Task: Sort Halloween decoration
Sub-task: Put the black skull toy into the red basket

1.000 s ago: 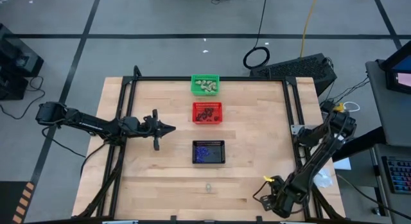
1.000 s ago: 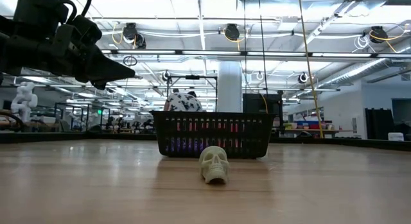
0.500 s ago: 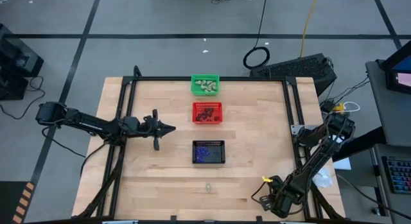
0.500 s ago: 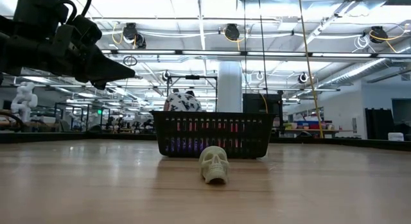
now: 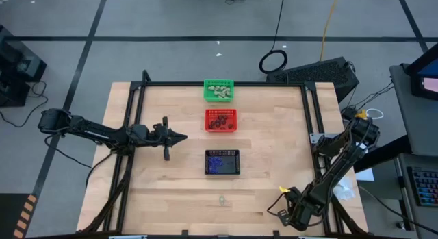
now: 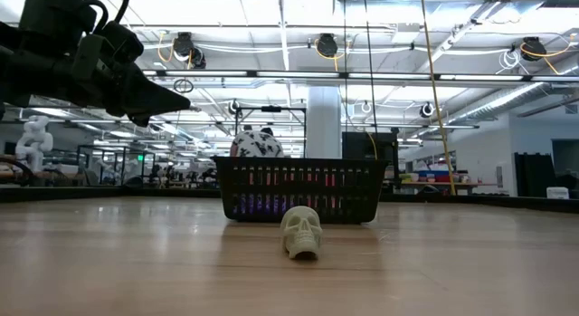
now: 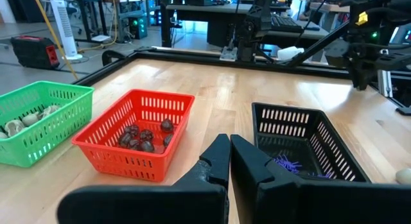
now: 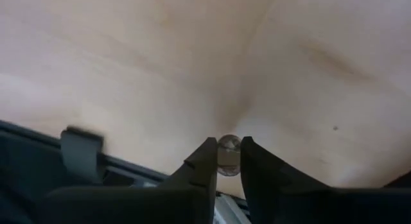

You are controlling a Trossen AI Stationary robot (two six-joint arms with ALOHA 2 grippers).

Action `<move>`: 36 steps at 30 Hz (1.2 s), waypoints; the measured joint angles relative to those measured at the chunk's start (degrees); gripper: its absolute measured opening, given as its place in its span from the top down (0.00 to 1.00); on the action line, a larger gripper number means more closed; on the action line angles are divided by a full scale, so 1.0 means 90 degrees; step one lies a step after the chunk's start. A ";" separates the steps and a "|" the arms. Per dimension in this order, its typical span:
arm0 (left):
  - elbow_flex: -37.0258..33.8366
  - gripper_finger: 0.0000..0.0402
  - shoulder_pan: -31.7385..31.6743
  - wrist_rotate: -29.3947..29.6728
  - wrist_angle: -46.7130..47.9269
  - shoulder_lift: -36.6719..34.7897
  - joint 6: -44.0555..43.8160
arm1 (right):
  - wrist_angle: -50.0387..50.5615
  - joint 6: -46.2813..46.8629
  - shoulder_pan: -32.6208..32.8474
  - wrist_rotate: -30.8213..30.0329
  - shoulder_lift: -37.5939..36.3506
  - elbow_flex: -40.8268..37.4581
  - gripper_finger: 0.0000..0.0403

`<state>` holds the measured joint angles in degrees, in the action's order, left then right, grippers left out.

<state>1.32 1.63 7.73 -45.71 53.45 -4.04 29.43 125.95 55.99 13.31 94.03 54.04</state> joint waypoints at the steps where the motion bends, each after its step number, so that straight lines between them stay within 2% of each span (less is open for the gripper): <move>1: 0.0000 0.98 0.0000 0.0000 -0.0002 0.0000 -0.0001 | 0.0055 -0.0039 -0.0016 0.0001 -0.0018 0.0000 0.89; 8: 0.0000 0.98 0.0000 0.0000 0.0000 0.0000 0.0000 | 0.0169 -0.0339 -0.0168 0.0017 -0.0045 -0.0002 0.87; 17: 0.0000 0.98 0.0000 0.0000 0.0000 0.0000 0.0000 | 0.0931 -0.1275 -0.0580 -0.0001 -0.0045 -0.0002 0.86; 26: 0.0000 0.98 0.0000 0.0000 0.0002 0.0000 0.0000 | 0.1066 -0.1989 -0.1050 -0.0502 -0.0045 -0.0002 0.85; 29: 0.0000 0.98 0.0000 0.0000 0.0015 0.0000 0.0000 | 0.1152 -0.2222 -0.1203 -0.0495 -0.0045 -0.0002 0.80; 36: 0.0000 0.98 0.0000 0.0000 0.0051 0.0000 0.0000 | 0.1170 -0.2322 -0.1314 -0.0296 -0.0216 -0.0003 0.62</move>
<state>1.32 1.63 7.73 -45.25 53.45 -4.03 39.96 105.05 44.17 10.65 92.09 54.02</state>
